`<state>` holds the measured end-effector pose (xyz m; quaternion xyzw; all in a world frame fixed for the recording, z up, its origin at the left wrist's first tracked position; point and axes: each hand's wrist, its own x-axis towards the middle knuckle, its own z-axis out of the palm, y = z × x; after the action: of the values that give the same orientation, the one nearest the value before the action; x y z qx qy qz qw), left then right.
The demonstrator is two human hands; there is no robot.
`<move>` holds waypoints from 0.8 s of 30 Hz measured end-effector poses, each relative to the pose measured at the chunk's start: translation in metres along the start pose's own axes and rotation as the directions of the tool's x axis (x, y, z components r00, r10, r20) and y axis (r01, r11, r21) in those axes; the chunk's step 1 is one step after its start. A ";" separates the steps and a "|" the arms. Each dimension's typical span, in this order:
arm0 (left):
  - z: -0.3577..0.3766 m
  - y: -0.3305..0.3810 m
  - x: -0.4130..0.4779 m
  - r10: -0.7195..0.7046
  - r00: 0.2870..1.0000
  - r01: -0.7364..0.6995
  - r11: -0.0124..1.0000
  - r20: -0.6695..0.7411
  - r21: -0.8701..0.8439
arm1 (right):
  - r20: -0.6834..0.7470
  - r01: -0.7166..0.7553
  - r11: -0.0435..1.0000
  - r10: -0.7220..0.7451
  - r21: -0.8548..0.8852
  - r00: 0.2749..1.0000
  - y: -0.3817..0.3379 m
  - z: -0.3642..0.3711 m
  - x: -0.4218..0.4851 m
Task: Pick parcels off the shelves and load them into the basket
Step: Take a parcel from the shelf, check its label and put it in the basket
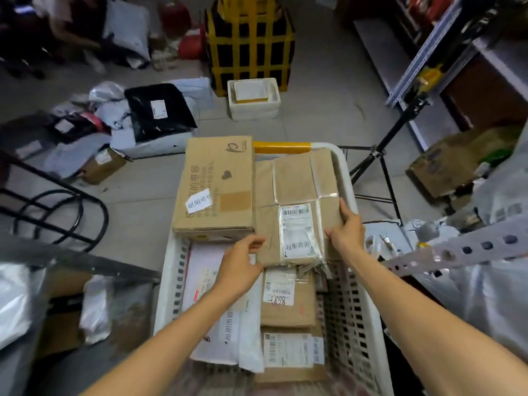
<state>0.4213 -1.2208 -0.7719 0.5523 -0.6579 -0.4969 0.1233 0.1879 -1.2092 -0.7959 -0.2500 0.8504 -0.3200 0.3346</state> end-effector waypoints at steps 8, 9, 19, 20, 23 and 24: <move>-0.009 0.011 0.010 0.028 0.982 -0.090 0.937 0.184 0.336 | 0.078 0.222 0.959 -0.211 -0.176 0.974 0.003 0.015 -0.021; -0.013 0.016 0.009 0.030 0.981 -0.097 0.931 0.192 0.352 | 0.126 0.263 0.941 -0.240 -0.213 0.962 -0.005 0.014 -0.026; -0.070 0.077 -0.031 0.095 0.967 -0.212 0.816 0.237 0.538 | 0.372 0.454 0.680 -0.277 -0.575 0.886 -0.083 -0.016 -0.122; -0.075 0.083 -0.037 0.118 0.961 -0.241 0.799 0.249 0.551 | 0.371 0.462 0.663 -0.287 -0.589 0.883 -0.087 -0.023 -0.135; -0.085 0.102 -0.059 0.186 0.934 -0.338 0.740 0.305 0.582 | 0.337 0.451 0.629 -0.301 -0.633 0.892 -0.096 -0.043 -0.180; -0.088 0.108 -0.067 0.207 0.923 -0.369 0.719 0.325 0.589 | 0.319 0.438 0.631 -0.301 -0.640 0.899 -0.098 -0.048 -0.193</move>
<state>0.4432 -1.2207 -0.6184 0.3877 -0.8753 -0.2792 -0.0751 0.2995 -1.1329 -0.6200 -0.5548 0.8028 -0.0133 0.2180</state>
